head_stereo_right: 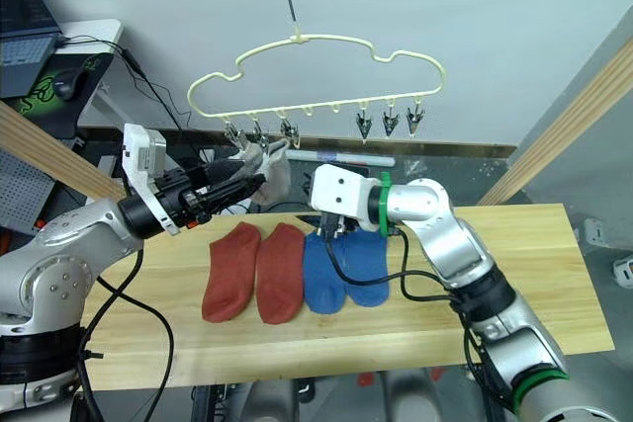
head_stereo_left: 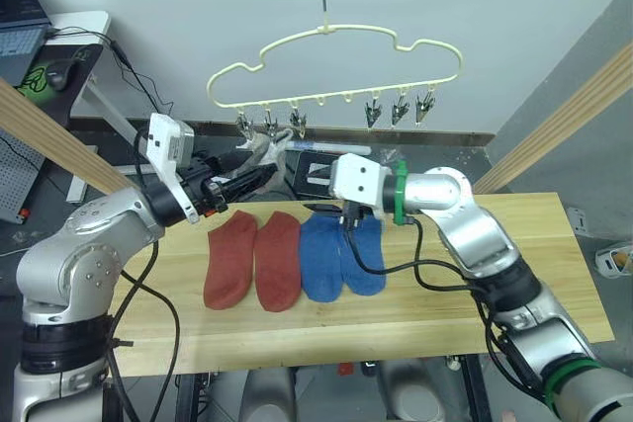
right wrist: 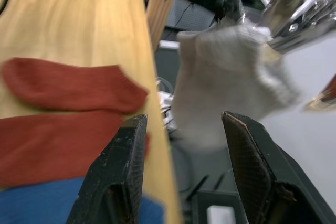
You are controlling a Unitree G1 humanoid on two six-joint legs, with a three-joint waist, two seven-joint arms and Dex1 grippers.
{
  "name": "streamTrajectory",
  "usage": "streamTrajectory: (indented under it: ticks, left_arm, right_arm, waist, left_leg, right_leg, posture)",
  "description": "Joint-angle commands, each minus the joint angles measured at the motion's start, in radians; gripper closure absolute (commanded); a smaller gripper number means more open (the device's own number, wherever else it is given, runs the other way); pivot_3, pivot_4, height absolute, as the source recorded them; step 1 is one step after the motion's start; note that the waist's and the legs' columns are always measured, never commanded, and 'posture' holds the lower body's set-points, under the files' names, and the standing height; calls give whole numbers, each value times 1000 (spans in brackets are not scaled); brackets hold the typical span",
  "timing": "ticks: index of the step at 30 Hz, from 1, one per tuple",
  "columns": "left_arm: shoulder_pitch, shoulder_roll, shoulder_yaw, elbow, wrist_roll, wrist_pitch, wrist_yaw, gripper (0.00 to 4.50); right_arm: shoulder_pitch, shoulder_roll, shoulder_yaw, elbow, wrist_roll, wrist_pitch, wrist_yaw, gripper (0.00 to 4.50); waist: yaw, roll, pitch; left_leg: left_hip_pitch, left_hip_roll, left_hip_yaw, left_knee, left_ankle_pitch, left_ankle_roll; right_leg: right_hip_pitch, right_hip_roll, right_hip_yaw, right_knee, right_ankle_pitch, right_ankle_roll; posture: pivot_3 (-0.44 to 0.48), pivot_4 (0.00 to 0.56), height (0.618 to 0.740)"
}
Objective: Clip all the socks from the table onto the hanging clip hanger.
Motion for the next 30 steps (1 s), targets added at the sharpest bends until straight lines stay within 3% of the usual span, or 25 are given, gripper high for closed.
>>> streamTrajectory:
  ticks: [1,9,14,30]
  left_arm:
    - [35,-4,11,-82,55,-83,10,1239]
    - [126,-135,-24,-204,148,-212,117,1239]
    - [132,-189,-78,-213,204,-269,138,2385]
    - [73,-466,-257,-6,545,-635,331,2385]
  right_arm:
    - [49,-45,-67,-166,74,105,12,2087]
    - [184,-148,-285,-410,261,371,-36,2087]
    - [219,-196,-330,-478,322,449,-75,2009]
    - [191,-228,-424,-537,479,538,-211,2009]
  waist:
    - [0,0,-1]
    - [1,-3,-7]
    - [0,-5,-12]
    - [-4,-5,-20]
  left_leg:
    - [0,0,0,0,0,1]
    - [0,-2,-1,1,0,2]
    - [1,-3,-1,1,0,3]
    - [0,-2,-1,9,0,4]
  right_leg:
    - [0,0,0,0,0,0]
    - [1,-1,0,1,0,0]
    - [2,4,0,1,1,-1]
    - [5,7,0,1,1,-1]
  posture:
    - [-139,279,735]
    - [-141,268,735]
    - [-160,269,735]
    - [-208,276,735]
